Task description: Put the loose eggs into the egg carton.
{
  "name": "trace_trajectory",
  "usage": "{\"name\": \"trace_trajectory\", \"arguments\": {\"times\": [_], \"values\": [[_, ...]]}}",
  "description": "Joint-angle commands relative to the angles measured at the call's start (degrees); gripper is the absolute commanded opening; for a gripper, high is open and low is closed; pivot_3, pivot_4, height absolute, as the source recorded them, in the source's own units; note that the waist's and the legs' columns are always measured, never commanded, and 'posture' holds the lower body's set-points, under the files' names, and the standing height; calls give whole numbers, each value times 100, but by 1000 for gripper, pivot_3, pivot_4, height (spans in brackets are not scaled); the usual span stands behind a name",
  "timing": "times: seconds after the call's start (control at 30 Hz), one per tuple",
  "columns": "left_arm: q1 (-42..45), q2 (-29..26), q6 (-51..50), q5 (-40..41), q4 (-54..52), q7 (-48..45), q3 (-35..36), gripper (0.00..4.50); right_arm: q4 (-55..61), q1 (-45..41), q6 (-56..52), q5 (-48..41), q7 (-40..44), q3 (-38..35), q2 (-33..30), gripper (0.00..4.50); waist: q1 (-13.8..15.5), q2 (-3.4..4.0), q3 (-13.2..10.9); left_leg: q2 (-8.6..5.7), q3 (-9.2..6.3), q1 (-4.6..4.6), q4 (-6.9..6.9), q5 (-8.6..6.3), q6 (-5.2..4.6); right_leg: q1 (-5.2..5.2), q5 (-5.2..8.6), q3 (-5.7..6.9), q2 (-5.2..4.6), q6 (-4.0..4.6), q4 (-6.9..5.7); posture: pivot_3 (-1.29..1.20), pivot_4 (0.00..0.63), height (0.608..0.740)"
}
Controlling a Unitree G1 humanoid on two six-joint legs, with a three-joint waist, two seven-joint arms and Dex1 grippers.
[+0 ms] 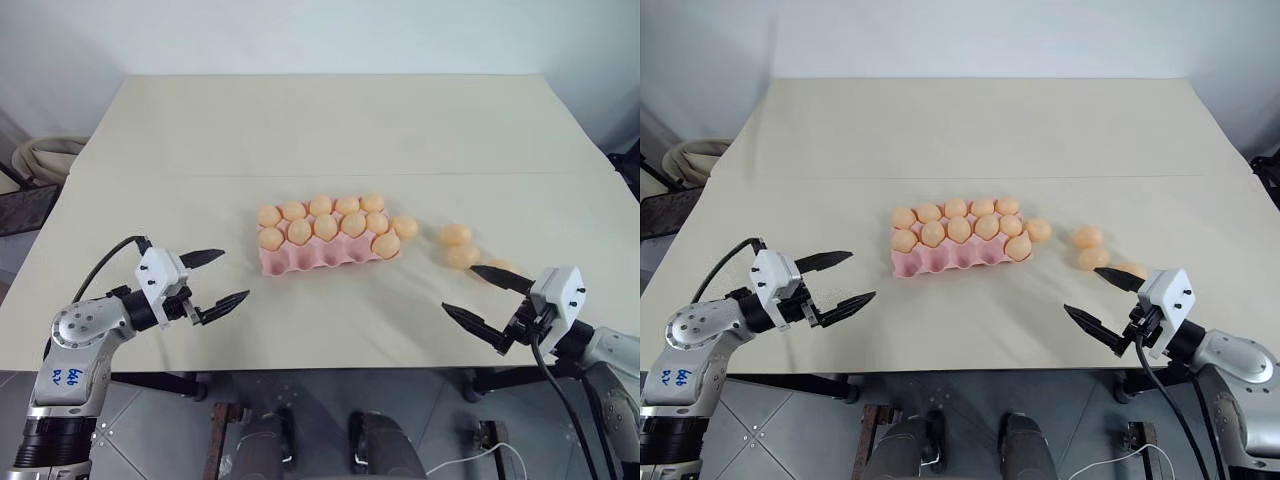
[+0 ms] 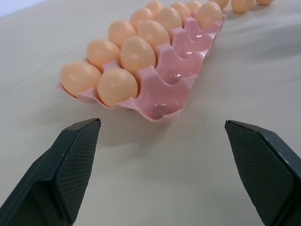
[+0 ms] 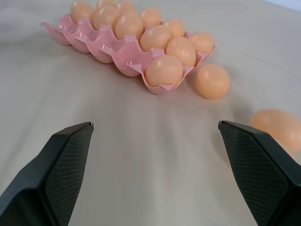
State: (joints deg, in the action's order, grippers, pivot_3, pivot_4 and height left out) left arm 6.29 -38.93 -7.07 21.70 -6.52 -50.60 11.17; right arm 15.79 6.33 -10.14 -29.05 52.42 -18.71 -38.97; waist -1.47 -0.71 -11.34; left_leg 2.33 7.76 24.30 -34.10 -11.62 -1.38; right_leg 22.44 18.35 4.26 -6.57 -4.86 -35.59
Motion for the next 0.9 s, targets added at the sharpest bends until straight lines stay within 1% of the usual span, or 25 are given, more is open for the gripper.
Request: {"name": "trace_trajectory", "arguments": {"times": [0.03, 0.17, 0.33, 0.4, 0.6, 0.73, 0.8, 0.9], "values": [[56, -177, -25, -73, -204, -47, 2, 4500, 251, 109, 91, -99, -134, -253, 63, 4456, 3, 0, 0, 0, 0, 0, 0, 0, 0, 0, 0, 0, 0, 0, 0, 0, 150, 740], [193, -53, -144, 151, -243, -102, -53, 4500, 232, 273, 128, -108, -492, -494, 267, 4456, 6, 0, 0, 0, 1, 0, 0, 0, 0, 0, 0, -3, 0, 0, 0, 0, 150, 740], [421, 53, -73, 259, -341, -425, -328, 4500, -113, 574, 117, -110, -992, -1171, 503, 4456, 43, -1, 1, 0, 3, 0, 1, -1, 0, 0, 0, -4, 0, 0, 2, 0, 150, 740], [529, 92, -31, 255, -369, -529, -435, 4500, -243, 660, 114, -79, -1088, -1324, 534, 4456, 71, -3, 2, -1, 5, 0, 0, -1, 0, -1, 0, -6, 0, 0, 2, 0, 150, 740], [760, 206, -71, 313, -452, -614, -580, 4500, -452, 805, -23, 14, -1199, -1310, 507, 4456, 57, -2, 2, 3, 20, -12, -1, -1, -1, 0, 0, -21, 5, 0, -6, 0, 150, 740], [550, 180, -131, 472, -648, -684, -457, 4500, -672, 338, -463, 99, -1134, -1009, 145, 4456, -32, -3, 2, 4, 27, -13, -6, 0, -4, 1, -2, -28, 5, -4, -10, 0, 150, 740], [443, 176, -179, 545, -741, -691, -411, 4500, -978, 11, -492, 219, -1085, -892, -41, 4456, -39, -3, 2, 3, 41, -16, -8, 0, -8, 4, -8, -34, 6, -13, -11, 0, 150, 740], [283, 183, -246, 637, -903, -659, -381, 4500, -1721, -715, -439, 485, -848, -491, -340, 4456, -30, -3, 2, 4, 47, -19, -18, -1, -11, 4, -12, -37, 7, -13, -13, 0, 150, 740]]}}
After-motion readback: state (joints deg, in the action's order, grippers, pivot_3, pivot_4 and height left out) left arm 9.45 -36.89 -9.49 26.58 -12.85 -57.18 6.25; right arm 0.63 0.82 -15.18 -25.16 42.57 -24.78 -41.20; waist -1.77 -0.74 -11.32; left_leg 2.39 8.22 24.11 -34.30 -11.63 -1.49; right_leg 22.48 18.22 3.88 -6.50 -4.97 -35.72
